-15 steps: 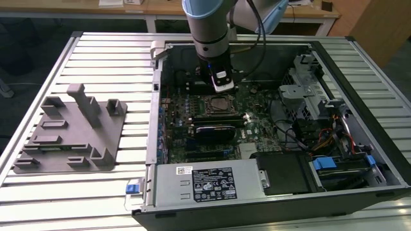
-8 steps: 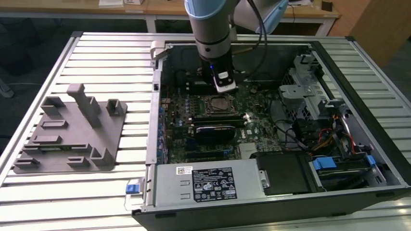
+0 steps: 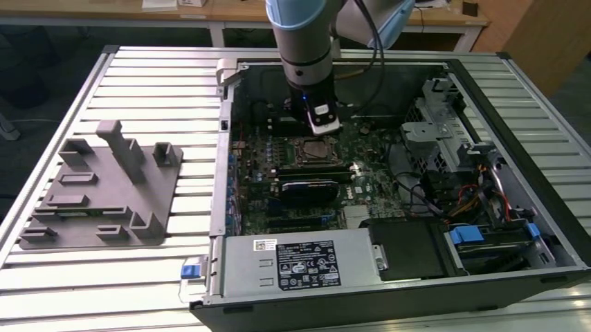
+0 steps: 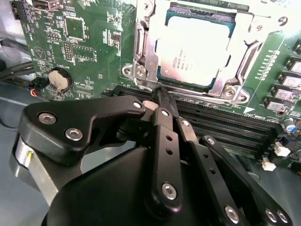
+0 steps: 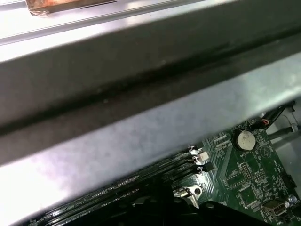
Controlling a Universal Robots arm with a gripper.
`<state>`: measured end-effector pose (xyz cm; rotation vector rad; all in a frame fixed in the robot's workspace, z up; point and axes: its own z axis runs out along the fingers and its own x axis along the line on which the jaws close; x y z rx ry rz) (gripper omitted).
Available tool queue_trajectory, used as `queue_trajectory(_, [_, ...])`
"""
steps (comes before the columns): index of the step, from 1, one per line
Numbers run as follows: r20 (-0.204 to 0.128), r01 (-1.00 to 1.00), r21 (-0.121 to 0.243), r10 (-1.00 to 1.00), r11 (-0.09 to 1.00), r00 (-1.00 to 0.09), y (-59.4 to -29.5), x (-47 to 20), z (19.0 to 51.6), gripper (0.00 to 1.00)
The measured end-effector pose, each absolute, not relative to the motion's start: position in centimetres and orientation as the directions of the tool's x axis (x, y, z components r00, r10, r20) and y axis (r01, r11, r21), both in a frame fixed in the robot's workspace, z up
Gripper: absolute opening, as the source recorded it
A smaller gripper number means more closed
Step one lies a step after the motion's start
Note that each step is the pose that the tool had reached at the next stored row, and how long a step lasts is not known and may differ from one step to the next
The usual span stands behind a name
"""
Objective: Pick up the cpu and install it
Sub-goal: 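Install the first cpu locking lever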
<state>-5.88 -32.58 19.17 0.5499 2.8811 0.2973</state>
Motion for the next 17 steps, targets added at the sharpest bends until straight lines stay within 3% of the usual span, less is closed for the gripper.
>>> queue_trajectory(17, [-0.142, 0.342, 0.251, 0.384, 0.906, -0.912, -33.50, -5.88, 19.05, 0.11])
